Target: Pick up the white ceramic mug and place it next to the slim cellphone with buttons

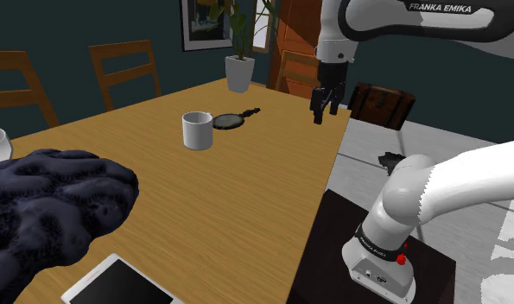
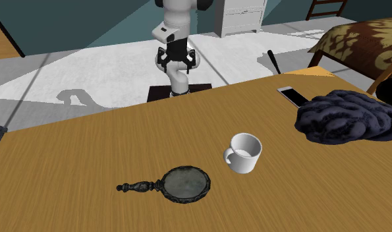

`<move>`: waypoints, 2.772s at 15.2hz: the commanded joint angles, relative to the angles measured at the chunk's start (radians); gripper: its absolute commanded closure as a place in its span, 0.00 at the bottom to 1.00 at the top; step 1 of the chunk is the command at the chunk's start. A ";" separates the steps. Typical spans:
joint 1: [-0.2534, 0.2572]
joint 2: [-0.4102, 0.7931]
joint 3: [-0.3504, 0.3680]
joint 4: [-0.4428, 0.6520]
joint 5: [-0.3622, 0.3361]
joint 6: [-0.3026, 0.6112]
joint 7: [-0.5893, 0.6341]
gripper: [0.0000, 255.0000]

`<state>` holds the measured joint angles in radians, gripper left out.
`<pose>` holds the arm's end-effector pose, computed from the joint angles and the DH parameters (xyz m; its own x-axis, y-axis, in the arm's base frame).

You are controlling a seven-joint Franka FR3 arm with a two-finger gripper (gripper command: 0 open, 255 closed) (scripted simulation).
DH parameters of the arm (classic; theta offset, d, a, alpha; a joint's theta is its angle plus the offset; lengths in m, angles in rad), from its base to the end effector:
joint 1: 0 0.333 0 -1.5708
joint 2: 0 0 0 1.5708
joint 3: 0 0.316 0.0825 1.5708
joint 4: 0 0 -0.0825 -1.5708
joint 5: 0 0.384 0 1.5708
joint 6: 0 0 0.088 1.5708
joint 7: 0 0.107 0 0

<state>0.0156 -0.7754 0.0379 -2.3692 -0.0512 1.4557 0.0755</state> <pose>0.2957 0.0130 0.5721 0.9904 -0.0425 -0.1314 -0.0311 -0.9957 0.0878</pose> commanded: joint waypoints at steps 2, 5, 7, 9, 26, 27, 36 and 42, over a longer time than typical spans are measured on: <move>0.003 0.028 0.014 0.010 0.013 0.020 0.021 0.00; 0.010 0.116 0.054 0.048 0.047 0.079 0.080 0.00; 0.014 0.177 0.080 0.079 0.065 0.115 0.119 0.00; 0.017 0.241 0.105 0.115 0.079 0.149 0.157 0.00; 0.056 0.846 0.259 0.632 0.031 0.288 0.481 0.00; 0.063 0.886 0.263 0.677 0.020 0.286 0.499 0.00; 0.153 1.237 0.265 1.119 -0.073 0.213 0.618 0.00; 0.145 1.229 0.264 1.025 -0.072 0.298 0.620 0.00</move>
<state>0.1603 0.4517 0.3019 -1.3316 -0.1222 1.7393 0.6933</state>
